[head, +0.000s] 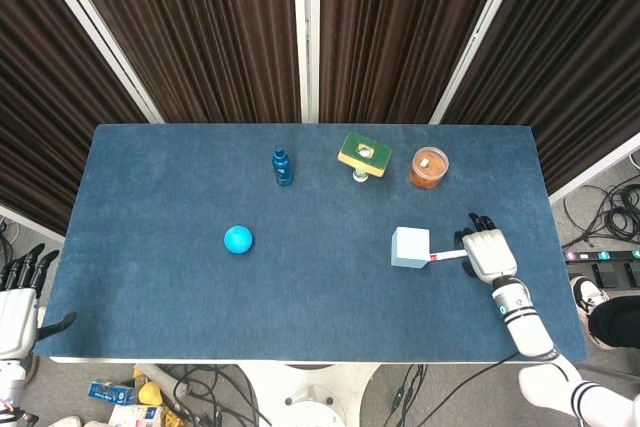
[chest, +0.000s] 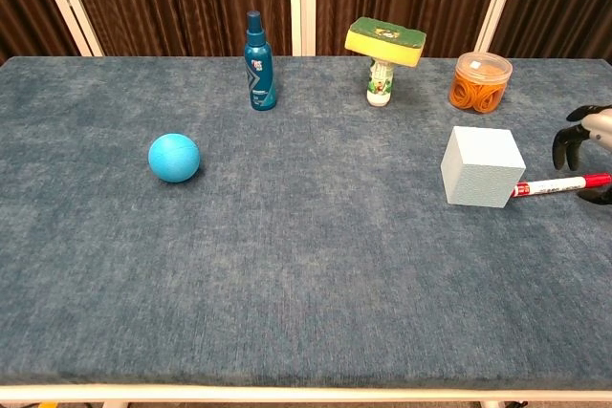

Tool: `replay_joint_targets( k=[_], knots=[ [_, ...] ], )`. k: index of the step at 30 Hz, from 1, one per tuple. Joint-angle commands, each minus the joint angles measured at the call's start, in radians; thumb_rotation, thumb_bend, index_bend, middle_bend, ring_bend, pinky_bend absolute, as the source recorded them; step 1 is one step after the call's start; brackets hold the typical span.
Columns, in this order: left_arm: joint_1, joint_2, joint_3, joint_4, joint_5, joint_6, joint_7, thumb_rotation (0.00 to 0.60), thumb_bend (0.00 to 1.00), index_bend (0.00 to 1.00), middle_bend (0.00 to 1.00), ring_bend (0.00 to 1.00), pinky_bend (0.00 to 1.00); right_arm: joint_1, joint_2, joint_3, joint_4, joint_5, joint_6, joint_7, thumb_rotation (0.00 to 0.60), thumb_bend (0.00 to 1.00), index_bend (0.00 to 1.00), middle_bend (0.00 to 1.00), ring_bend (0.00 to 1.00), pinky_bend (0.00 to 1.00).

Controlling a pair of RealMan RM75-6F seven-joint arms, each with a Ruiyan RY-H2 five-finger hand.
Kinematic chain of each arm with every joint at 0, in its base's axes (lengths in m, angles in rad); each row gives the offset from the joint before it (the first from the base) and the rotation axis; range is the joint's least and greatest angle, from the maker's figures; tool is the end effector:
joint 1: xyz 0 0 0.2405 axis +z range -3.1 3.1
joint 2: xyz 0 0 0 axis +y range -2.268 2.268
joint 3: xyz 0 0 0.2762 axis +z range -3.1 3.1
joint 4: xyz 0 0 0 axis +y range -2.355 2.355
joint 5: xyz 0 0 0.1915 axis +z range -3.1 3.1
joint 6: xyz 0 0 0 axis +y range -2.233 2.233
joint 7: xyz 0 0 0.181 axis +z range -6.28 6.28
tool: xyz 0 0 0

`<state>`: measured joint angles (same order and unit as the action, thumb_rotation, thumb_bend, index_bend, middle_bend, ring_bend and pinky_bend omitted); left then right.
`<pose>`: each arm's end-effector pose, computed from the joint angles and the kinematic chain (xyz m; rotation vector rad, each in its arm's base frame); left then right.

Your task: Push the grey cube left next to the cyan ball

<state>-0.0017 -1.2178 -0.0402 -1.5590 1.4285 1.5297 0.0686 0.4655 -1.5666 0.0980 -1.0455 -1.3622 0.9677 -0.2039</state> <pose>-0.3512 0.1875 0.1662 -1.2653 -0.9408 -0.8048 -0.3277 -0.3532 0.0188 1.7650 -0.8046 0.5631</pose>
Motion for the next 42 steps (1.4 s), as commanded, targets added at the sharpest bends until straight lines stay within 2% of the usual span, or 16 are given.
replay_joint_targets(
  k=[1,8,21,27,31,42],
  knots=[
    [0.001,0.000,0.000,0.001,-0.001,0.000,-0.002,0.600,0.15,0.18,0.16,0.12,0.13,0.009,-0.019,-0.003,0.021,-0.001,-0.004,0.012,0.600,0.19,0.44,0.44,0.10,0.14],
    [0.002,-0.004,-0.001,0.008,-0.004,-0.004,-0.006,0.600,0.15,0.18,0.16,0.12,0.13,0.020,-0.038,-0.006,0.050,-0.003,-0.009,0.027,0.600,0.20,0.48,0.47,0.11,0.15],
    [0.005,-0.007,-0.002,0.012,-0.008,-0.007,-0.008,0.600,0.15,0.18,0.16,0.12,0.13,0.035,-0.059,-0.010,0.083,0.003,-0.026,0.051,0.600,0.31,0.50,0.49,0.12,0.15],
    [0.007,-0.008,-0.003,0.015,-0.007,-0.004,-0.011,0.600,0.15,0.18,0.16,0.12,0.13,0.035,-0.062,-0.012,0.090,0.002,-0.021,0.065,0.600,0.37,0.59,0.55,0.17,0.17],
    [0.006,-0.008,-0.004,0.015,-0.005,-0.003,-0.011,0.600,0.15,0.18,0.16,0.12,0.13,0.031,-0.048,-0.011,0.079,0.001,-0.010,0.079,0.600,0.44,0.65,0.59,0.20,0.18],
    [0.003,-0.005,-0.006,0.007,0.004,0.000,-0.003,0.600,0.15,0.18,0.16,0.12,0.13,0.010,0.041,-0.012,-0.012,0.009,0.011,0.083,0.600,0.48,0.69,0.62,0.21,0.19]
  ],
)
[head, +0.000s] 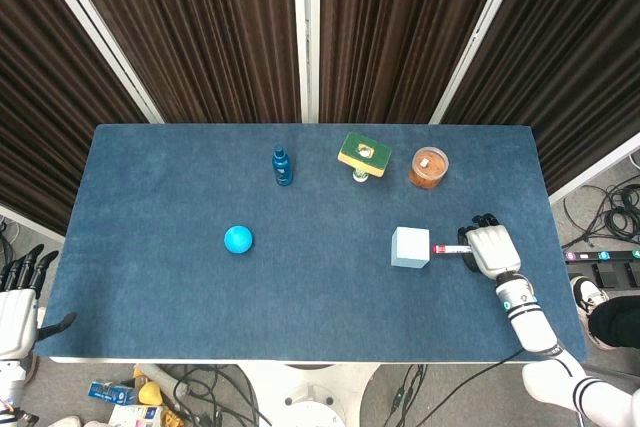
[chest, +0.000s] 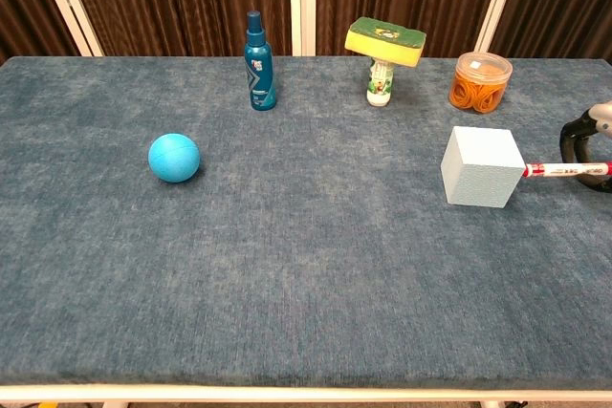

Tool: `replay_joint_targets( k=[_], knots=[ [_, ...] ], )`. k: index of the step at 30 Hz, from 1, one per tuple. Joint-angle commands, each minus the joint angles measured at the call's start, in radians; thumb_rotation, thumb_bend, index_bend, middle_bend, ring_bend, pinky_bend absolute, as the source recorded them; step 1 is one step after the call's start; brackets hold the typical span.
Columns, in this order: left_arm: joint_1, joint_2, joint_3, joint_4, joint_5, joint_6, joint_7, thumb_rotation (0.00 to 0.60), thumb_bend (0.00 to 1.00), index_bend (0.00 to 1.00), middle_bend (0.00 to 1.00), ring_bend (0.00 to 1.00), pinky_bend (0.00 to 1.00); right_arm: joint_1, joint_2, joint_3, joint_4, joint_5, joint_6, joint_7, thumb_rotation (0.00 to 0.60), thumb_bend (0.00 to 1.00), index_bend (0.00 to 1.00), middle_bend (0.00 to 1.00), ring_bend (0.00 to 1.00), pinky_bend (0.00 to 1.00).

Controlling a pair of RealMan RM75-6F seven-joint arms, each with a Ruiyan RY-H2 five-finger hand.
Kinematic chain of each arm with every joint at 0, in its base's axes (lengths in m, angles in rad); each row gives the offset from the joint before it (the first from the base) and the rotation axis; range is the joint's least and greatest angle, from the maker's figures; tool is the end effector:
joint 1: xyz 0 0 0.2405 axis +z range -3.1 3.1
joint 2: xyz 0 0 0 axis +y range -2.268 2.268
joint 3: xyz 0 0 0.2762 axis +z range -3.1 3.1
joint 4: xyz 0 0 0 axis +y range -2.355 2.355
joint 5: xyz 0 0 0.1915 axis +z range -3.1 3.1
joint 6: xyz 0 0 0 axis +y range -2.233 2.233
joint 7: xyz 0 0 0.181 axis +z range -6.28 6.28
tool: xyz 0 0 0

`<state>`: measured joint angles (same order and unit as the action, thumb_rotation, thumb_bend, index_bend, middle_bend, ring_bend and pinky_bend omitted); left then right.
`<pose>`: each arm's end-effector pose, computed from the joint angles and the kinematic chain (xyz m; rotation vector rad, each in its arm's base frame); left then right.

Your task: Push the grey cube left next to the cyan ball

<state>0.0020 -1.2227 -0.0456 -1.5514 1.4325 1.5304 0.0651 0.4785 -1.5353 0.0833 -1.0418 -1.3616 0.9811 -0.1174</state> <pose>-0.3518 0.1873 0.1660 -1.2621 -0.9376 -0.8085 -0.3302 -0.3586 0.0332 1.7392 -0.8379 0.6048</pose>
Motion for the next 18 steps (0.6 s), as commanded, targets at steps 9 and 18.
replay_joint_targets(
  k=[9,18],
  knots=[
    [-0.002,0.001,-0.001,0.008,0.001,-0.004,-0.010,0.600,0.15,0.18,0.16,0.12,0.13,0.063,-0.040,0.046,-0.075,0.058,-0.064,-0.072,0.600,0.48,0.70,0.63,0.22,0.19],
    [0.008,-0.003,0.002,0.032,-0.003,0.001,-0.036,0.600,0.15,0.18,0.16,0.12,0.13,0.171,-0.134,0.105,-0.144,0.129,-0.128,-0.208,0.600,0.48,0.70,0.63,0.22,0.19]
  ],
)
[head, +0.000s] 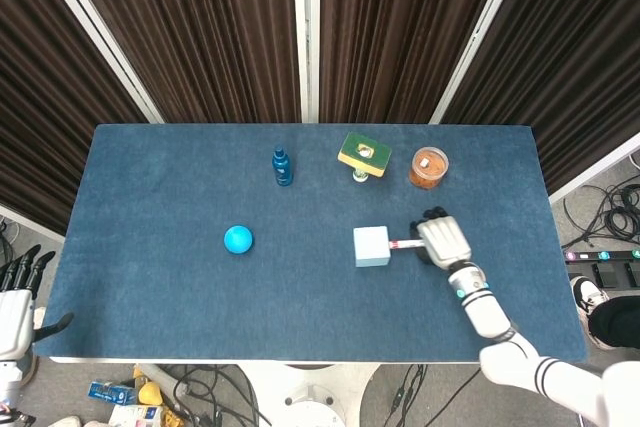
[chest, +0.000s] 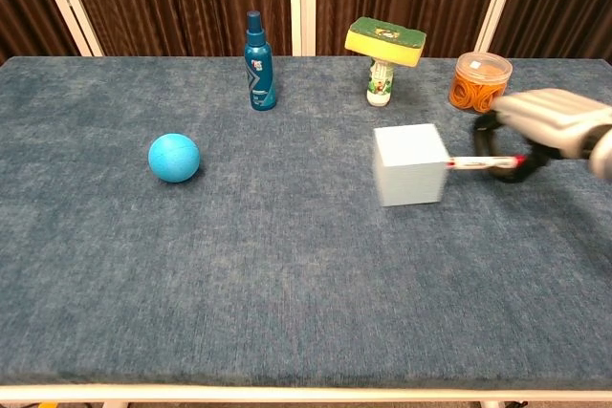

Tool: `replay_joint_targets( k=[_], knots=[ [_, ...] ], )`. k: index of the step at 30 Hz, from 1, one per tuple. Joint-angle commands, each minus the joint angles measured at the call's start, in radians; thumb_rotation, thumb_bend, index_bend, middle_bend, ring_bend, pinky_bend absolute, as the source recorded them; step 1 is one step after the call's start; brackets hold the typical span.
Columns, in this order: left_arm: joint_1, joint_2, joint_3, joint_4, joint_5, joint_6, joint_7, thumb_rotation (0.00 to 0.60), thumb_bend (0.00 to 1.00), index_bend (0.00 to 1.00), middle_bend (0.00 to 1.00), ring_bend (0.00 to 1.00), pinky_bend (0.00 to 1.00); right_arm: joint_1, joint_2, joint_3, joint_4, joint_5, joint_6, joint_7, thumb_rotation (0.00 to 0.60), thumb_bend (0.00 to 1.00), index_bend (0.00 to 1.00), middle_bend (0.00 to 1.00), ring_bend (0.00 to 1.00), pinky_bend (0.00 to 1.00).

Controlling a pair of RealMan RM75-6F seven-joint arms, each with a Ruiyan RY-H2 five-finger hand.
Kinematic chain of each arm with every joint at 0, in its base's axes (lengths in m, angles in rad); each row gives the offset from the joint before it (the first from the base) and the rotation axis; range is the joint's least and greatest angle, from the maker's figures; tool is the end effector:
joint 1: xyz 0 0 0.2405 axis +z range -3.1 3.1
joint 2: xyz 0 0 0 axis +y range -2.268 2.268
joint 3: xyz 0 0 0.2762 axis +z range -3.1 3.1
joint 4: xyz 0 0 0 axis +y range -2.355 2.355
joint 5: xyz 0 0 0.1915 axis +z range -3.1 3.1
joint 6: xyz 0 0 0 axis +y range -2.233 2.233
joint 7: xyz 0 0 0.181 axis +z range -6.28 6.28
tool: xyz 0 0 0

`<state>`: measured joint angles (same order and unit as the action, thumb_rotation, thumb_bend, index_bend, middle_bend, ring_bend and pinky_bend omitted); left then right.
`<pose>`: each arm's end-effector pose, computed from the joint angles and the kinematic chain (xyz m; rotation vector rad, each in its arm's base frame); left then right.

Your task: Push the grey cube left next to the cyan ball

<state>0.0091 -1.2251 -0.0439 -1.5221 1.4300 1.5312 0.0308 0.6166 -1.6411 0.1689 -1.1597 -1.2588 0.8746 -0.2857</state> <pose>-0.3586 0.1843 0.1680 -1.2506 -0.9458 -0.8083 -0.2418 -0.3857 -0.0286 1.8517 -0.8792 0.7084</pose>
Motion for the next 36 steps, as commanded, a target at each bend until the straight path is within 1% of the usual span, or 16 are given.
replay_joint_targets(
  k=[1,5,13,18,25,30,36],
  knots=[
    [0.002,-0.001,0.001,0.003,0.000,0.001,-0.003,0.600,0.15,0.18,0.16,0.12,0.13,0.042,-0.035,0.023,-0.032,0.034,-0.026,-0.054,0.600,0.48,0.70,0.63,0.22,0.19],
    [0.005,0.002,0.001,0.002,0.004,0.007,-0.005,0.600,0.15,0.18,0.16,0.12,0.13,0.067,-0.045,0.030,-0.061,0.070,-0.032,-0.118,0.600,0.48,0.70,0.63,0.22,0.19],
    [0.005,0.001,0.003,0.002,0.012,0.010,-0.007,0.600,0.15,0.18,0.16,0.12,0.13,0.045,0.015,0.006,-0.132,0.121,-0.005,-0.173,0.600,0.48,0.71,0.63,0.22,0.19],
    [0.004,-0.001,0.001,0.005,0.018,0.014,-0.010,0.600,0.15,0.18,0.16,0.12,0.13,0.070,0.012,0.010,-0.154,0.159,-0.016,-0.217,0.600,0.48,0.71,0.63,0.22,0.19],
    [0.009,0.000,0.003,0.009,0.020,0.021,-0.016,0.600,0.15,0.18,0.16,0.12,0.13,0.149,-0.056,0.037,-0.162,0.232,-0.037,-0.311,0.600,0.48,0.72,0.64,0.22,0.18],
    [0.012,-0.001,0.003,0.012,0.024,0.025,-0.018,0.600,0.15,0.18,0.16,0.12,0.13,0.219,-0.113,0.059,-0.167,0.305,-0.047,-0.394,0.600,0.48,0.72,0.64,0.22,0.19],
    [0.012,0.002,0.003,0.010,0.024,0.025,-0.015,0.600,0.15,0.18,0.16,0.12,0.13,0.294,-0.185,0.079,-0.144,0.387,-0.047,-0.462,0.600,0.48,0.72,0.64,0.23,0.18]
  ],
)
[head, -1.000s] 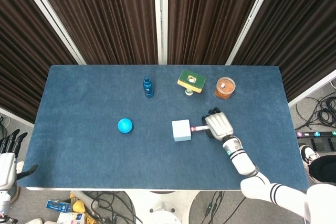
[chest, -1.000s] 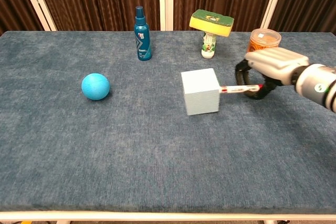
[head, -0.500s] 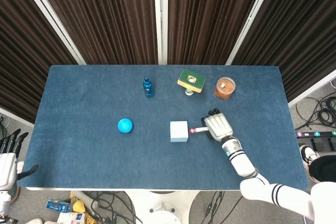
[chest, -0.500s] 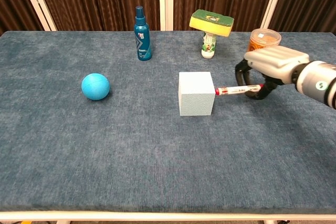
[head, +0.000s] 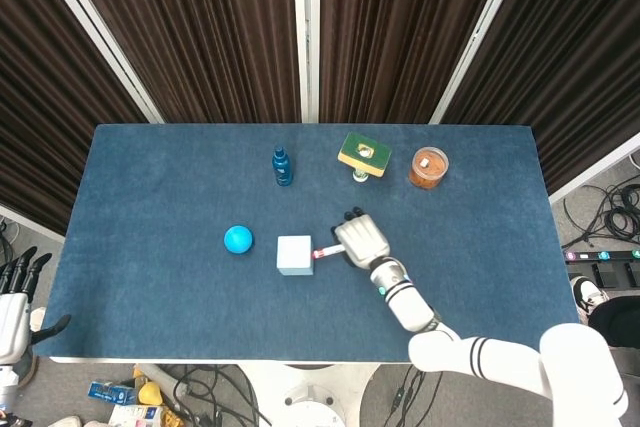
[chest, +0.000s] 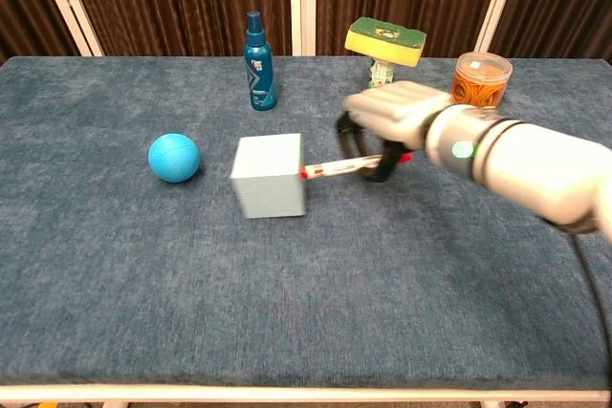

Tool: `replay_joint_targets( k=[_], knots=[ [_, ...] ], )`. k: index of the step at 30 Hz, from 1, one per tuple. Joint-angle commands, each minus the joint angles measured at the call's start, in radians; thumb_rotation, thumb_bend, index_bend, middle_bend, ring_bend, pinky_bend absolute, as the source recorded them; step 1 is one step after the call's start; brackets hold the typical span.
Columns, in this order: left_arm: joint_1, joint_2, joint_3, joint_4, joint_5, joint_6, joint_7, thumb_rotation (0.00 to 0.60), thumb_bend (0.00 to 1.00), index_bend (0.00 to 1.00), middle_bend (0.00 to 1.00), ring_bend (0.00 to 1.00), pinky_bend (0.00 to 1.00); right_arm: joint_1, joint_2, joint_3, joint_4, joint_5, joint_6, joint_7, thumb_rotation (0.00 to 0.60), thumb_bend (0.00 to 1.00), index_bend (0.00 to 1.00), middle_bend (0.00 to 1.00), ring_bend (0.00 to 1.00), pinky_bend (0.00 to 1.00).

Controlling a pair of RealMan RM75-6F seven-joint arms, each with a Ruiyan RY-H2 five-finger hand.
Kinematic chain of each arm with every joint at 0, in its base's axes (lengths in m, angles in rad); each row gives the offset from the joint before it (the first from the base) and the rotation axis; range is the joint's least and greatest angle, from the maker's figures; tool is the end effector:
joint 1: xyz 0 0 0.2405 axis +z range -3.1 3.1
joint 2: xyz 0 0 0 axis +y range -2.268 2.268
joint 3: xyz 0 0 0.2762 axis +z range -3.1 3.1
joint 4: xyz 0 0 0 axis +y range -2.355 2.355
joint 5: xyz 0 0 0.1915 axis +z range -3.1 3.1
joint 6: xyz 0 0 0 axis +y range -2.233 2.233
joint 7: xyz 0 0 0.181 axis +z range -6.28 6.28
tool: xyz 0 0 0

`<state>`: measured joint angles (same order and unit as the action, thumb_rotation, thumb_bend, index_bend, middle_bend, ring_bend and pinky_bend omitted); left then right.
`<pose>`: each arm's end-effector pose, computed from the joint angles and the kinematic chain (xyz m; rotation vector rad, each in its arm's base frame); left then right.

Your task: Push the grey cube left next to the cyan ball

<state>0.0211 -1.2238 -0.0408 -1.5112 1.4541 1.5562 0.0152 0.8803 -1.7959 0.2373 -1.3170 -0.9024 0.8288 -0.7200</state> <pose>-0.3572 0.1800 0.1715 -1.2509 -0.9277 -0.8273 -0.1047 -0.3910 -0.1007 2.0467 -0.8099 0.7237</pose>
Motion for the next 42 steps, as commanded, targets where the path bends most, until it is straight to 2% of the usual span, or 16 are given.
replay_joint_targets(
  k=[1,6,10,20,27,29,32,36,39,42],
  knots=[
    [0.000,0.001,-0.001,-0.001,0.000,0.001,0.001,0.600,0.15,0.18,0.16,0.12,0.13,0.041,-0.042,0.013,0.018,0.042,-0.001,-0.036,0.600,0.48,0.72,0.64,0.23,0.18],
    [0.002,0.003,0.000,-0.002,0.001,0.003,0.004,0.600,0.15,0.18,0.16,0.12,0.13,0.096,-0.096,0.024,0.052,0.095,0.000,-0.071,0.600,0.48,0.72,0.64,0.23,0.18],
    [0.005,0.005,0.000,-0.004,0.001,0.007,0.002,0.600,0.15,0.18,0.16,0.12,0.13,0.100,-0.086,0.015,0.036,0.103,0.016,-0.068,0.600,0.48,0.73,0.64,0.23,0.18],
    [-0.004,0.000,-0.003,-0.004,0.016,0.008,0.005,0.600,0.15,0.18,0.16,0.12,0.13,-0.010,0.125,-0.091,-0.122,0.064,0.105,-0.035,0.600,0.48,0.73,0.64,0.23,0.18],
    [-0.003,-0.001,0.000,-0.008,0.019,0.007,0.007,0.600,0.15,0.18,0.16,0.12,0.13,-0.098,0.256,-0.173,-0.167,0.018,0.136,0.032,0.600,0.48,0.70,0.64,0.23,0.18],
    [-0.005,-0.003,0.001,-0.009,0.019,0.003,0.009,0.600,0.15,0.18,0.16,0.12,0.13,-0.117,0.279,-0.194,-0.163,0.023,0.129,0.044,0.600,0.47,0.67,0.61,0.21,0.17],
    [-0.009,-0.007,0.000,-0.012,0.024,0.003,0.012,0.600,0.15,0.18,0.16,0.12,0.13,-0.132,0.289,-0.212,-0.152,0.034,0.114,0.055,0.600,0.41,0.53,0.52,0.15,0.16],
    [-0.011,-0.007,-0.001,-0.014,0.029,0.005,0.014,0.600,0.15,0.18,0.16,0.12,0.13,-0.146,0.289,-0.215,-0.150,0.017,0.119,0.081,0.600,0.23,0.28,0.35,0.05,0.14],
    [-0.010,-0.003,-0.002,-0.016,0.026,0.007,0.012,0.600,0.15,0.18,0.16,0.12,0.13,-0.162,0.311,-0.217,-0.170,-0.009,0.141,0.101,0.600,0.18,0.19,0.29,0.03,0.13],
    [-0.009,-0.004,-0.002,-0.014,0.024,0.006,0.008,0.600,0.15,0.18,0.16,0.12,0.13,-0.189,0.351,-0.215,-0.205,-0.026,0.172,0.131,0.600,0.16,0.14,0.27,0.02,0.13]
  ],
)
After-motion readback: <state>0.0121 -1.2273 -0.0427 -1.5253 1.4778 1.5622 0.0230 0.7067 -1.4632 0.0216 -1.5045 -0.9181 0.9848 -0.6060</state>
